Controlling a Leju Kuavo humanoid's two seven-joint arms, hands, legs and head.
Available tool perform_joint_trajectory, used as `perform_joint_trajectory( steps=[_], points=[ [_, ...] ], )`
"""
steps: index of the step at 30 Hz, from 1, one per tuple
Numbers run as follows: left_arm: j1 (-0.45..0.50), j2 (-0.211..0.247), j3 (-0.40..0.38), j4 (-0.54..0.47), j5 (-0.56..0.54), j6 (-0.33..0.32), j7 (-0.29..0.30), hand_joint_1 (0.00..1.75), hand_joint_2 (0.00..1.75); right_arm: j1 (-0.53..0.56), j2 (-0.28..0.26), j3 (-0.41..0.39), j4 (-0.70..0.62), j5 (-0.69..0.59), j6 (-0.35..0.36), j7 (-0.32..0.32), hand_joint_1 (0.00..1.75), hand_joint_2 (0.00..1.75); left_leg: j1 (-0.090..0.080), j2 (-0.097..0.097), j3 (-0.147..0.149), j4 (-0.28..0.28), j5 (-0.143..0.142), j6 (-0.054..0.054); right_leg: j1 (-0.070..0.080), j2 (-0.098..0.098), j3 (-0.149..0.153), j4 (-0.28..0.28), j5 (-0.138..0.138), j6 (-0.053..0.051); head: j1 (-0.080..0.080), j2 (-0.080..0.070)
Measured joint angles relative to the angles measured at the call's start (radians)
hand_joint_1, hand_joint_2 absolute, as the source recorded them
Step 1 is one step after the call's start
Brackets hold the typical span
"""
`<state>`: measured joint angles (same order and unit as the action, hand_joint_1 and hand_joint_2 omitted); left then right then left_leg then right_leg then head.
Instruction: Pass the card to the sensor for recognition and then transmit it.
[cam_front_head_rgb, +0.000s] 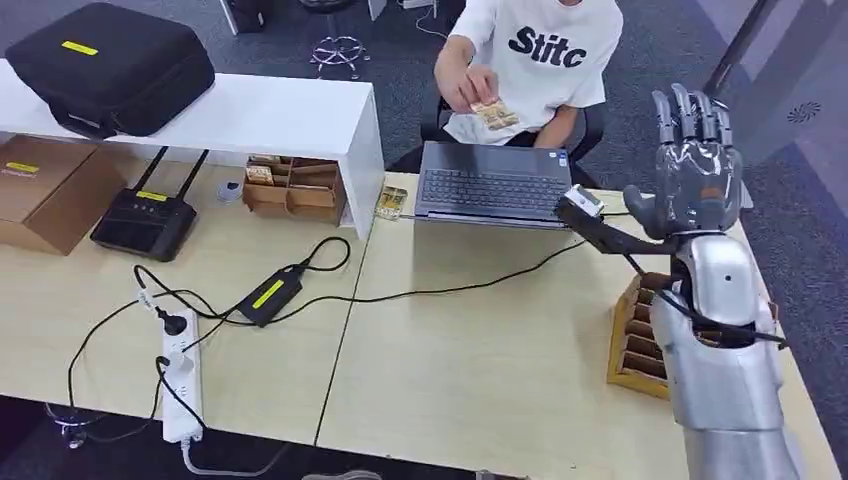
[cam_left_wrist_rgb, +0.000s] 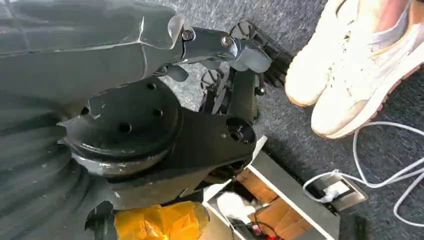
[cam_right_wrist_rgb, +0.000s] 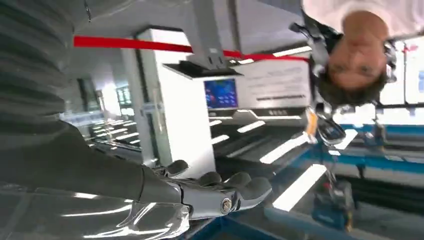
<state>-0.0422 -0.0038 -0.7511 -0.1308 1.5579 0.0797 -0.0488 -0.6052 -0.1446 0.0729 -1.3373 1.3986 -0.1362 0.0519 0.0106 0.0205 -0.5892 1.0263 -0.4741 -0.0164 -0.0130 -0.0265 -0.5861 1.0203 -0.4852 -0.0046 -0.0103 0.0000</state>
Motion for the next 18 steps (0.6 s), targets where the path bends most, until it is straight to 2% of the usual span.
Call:
perform_joint_trajectory(
  steps=[1,2,7,15,16,18],
  points=[
    [-0.001,0.002,-0.004,0.000,0.000,-0.003,0.001,0.00,1.75,-0.029,0.000,-0.002,0.060,0.015,0.000,0.013,0.00,1.75,0.000,0.000,0.000,0.000,0.000,0.000,0.000,0.000,0.000,0.000,0.000,0.000,0.000,0.000],
    [-0.002,0.004,-0.009,0.000,0.002,-0.004,0.003,0.00,1.75,-0.052,0.003,-0.005,0.114,0.022,-0.002,0.020,0.00,0.00,0.000,-0.001,0.000,0.000,0.000,0.000,0.000,0.000,0.000,0.000,0.000,0.000,0.000,0.000],
    [-0.003,0.005,-0.019,0.000,0.010,0.002,0.008,0.00,1.75,-0.098,0.013,-0.019,0.258,0.048,-0.007,0.021,0.00,0.00,0.000,-0.002,0.000,0.000,0.000,0.000,0.000,-0.001,0.000,0.000,0.000,0.000,0.000,0.000],
    [-0.012,0.006,-0.019,0.000,0.012,0.007,0.012,0.00,1.75,-0.111,0.029,-0.035,0.329,0.056,-0.010,0.019,0.00,0.00,0.000,-0.002,-0.001,0.000,-0.001,0.000,0.000,-0.001,0.000,0.000,-0.001,0.001,0.000,0.000],
    [-0.012,0.006,-0.019,0.000,0.012,0.008,0.013,0.00,1.75,-0.112,0.030,-0.035,0.333,0.060,-0.010,0.019,0.00,1.75,0.000,-0.002,-0.001,0.000,-0.001,0.000,0.000,-0.001,0.000,0.000,-0.001,0.001,0.000,0.000],
    [-0.014,0.006,-0.019,0.000,0.012,0.013,0.021,0.00,1.75,-0.112,0.034,-0.039,0.338,0.080,-0.010,0.026,0.00,1.75,0.000,-0.002,-0.001,0.000,-0.001,0.000,0.000,-0.001,0.000,0.000,-0.001,0.001,0.000,0.000]
  ],
)
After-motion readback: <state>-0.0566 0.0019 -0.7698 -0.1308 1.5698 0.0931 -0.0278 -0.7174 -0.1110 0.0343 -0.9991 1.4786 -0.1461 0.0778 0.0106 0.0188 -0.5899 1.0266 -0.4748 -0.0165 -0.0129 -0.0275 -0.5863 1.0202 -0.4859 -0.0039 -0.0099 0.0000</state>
